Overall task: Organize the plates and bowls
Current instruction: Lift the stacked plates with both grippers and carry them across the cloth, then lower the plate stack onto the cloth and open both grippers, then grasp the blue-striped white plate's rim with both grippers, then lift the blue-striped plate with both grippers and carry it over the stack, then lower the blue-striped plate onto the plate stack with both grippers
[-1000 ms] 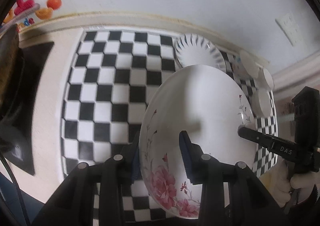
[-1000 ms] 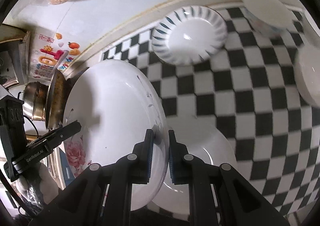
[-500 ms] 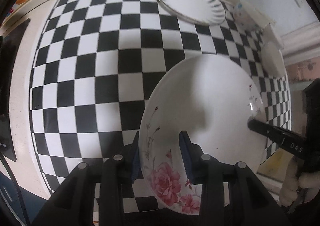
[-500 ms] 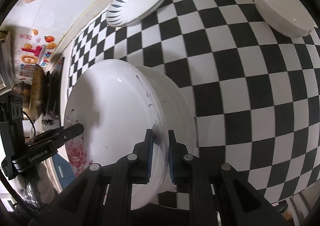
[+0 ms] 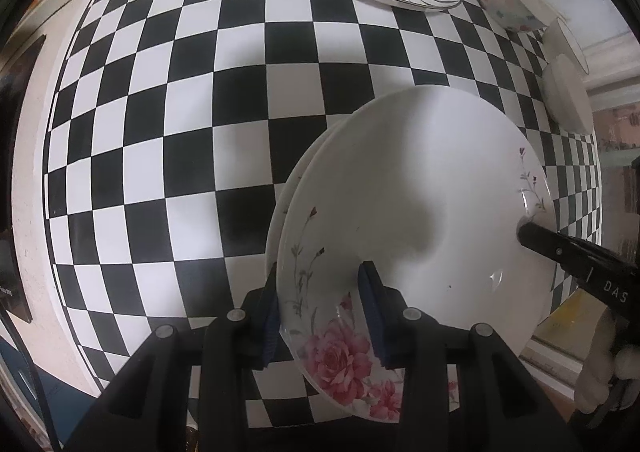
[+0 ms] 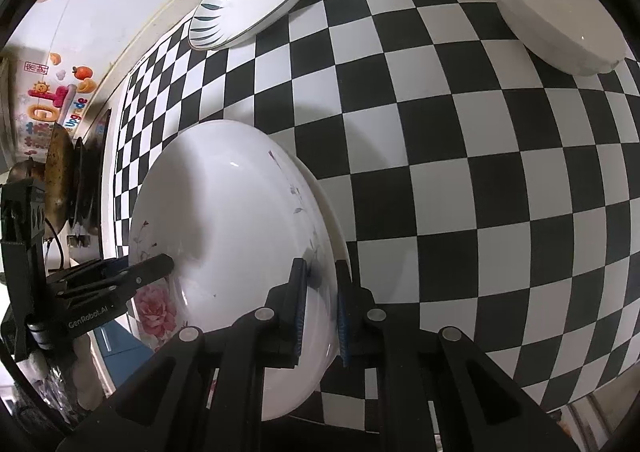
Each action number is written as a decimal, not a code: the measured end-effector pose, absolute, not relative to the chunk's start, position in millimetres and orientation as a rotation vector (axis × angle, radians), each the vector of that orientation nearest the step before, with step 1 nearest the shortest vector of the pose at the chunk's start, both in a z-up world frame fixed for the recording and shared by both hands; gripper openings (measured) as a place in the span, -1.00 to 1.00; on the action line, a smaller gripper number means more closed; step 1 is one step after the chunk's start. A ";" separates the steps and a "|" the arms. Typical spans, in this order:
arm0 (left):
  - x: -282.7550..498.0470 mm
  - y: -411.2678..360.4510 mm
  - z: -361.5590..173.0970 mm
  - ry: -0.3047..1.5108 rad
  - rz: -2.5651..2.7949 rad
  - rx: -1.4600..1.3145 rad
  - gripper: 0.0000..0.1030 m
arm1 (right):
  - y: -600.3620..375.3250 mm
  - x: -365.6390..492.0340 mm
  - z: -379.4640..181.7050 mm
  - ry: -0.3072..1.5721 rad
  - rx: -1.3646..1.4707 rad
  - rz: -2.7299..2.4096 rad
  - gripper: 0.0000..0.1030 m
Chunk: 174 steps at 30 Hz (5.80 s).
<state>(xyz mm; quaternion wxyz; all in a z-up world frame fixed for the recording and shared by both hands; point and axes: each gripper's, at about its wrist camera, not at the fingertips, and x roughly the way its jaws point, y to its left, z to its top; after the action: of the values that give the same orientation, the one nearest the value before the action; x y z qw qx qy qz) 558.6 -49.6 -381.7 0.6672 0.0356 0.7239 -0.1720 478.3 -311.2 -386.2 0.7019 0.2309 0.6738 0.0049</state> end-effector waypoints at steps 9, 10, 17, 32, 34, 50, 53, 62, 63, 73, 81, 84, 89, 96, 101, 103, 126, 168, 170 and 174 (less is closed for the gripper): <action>552.7 -49.6 -389.4 1.722 -0.381 0.056 -0.35 | -311.8 477.7 -382.6 1.505 0.504 0.008 -0.74; 552.3 -50.9 -389.2 1.724 -0.379 0.066 -0.35 | -311.6 477.7 -382.7 1.507 0.497 0.010 -0.75; 551.2 -64.4 -389.5 1.737 -0.359 0.113 -0.36 | -306.1 481.7 -384.7 1.529 0.434 0.000 -0.77; 552.1 -60.8 -374.8 1.706 -0.308 0.163 -0.34 | -291.3 482.3 -392.3 1.601 0.344 -0.044 -0.72; 550.8 -61.1 -374.0 1.705 -0.304 0.158 -0.34 | -287.7 483.6 -390.6 1.601 0.330 -0.045 -0.72; 527.0 -45.3 -323.7 1.584 -0.319 0.133 -0.25 | -256.3 475.5 -333.6 1.528 0.226 -0.061 -0.68; 529.7 -47.0 -315.6 1.580 -0.332 0.127 -0.18 | -254.6 472.3 -326.5 1.532 0.243 -0.051 -0.11; 538.3 -57.0 -292.9 1.548 -0.355 0.115 -0.17 | -259.1 475.7 -304.8 1.496 0.278 -0.039 0.27; 541.5 -59.2 -290.7 1.542 -0.358 0.115 -0.17 | -261.4 478.8 -302.0 1.488 0.283 -0.042 0.28; 603.2 -84.9 -298.3 1.502 -0.358 0.122 -0.17 | -296.7 541.3 -303.4 1.435 0.346 -0.075 0.28; 700.0 -95.6 -327.0 1.501 -0.399 0.054 -0.17 | -332.2 623.7 -337.3 1.396 0.457 -0.134 0.28; 736.3 -94.0 -344.9 1.522 -0.385 0.026 -0.17 | -344.2 656.6 -355.6 1.393 0.491 -0.156 0.28; 787.8 -100.0 -378.9 1.588 -0.389 -0.009 -0.17 | -354.2 706.4 -386.9 1.398 0.502 -0.181 0.25; 821.2 -114.5 -409.2 1.626 -0.431 0.027 -0.17 | -349.7 741.5 -423.4 1.441 0.515 -0.186 -0.24; 821.9 -119.3 -412.9 1.588 -0.454 0.091 -0.40 | -345.6 752.1 -432.9 1.447 0.489 -0.198 -0.43; 820.1 -117.8 -411.8 1.571 -0.454 0.087 -0.40 | -343.7 752.6 -431.9 1.436 0.485 -0.195 -0.48; 764.0 -105.3 -375.5 1.476 -0.440 0.083 -0.40 | -334.7 721.7 -412.2 1.362 0.478 -0.103 -0.63; 553.3 -41.0 -278.0 1.412 -0.474 0.057 -0.41 | -293.2 486.2 -311.3 1.272 0.465 0.043 -0.68; 544.1 -40.0 -293.2 1.453 -0.464 0.061 -0.41 | -292.5 477.7 -325.2 1.303 0.469 0.043 -0.68; 531.8 -44.5 -318.1 1.520 -0.451 0.092 -0.41 | -292.2 465.1 -352.8 1.360 0.472 0.039 -0.68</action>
<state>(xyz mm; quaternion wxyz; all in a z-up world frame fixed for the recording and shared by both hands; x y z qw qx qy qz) 531.8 -44.5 -318.1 0.7011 0.0411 0.6825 -0.2024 465.1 -292.2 -352.8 0.7517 0.2162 0.6228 0.0178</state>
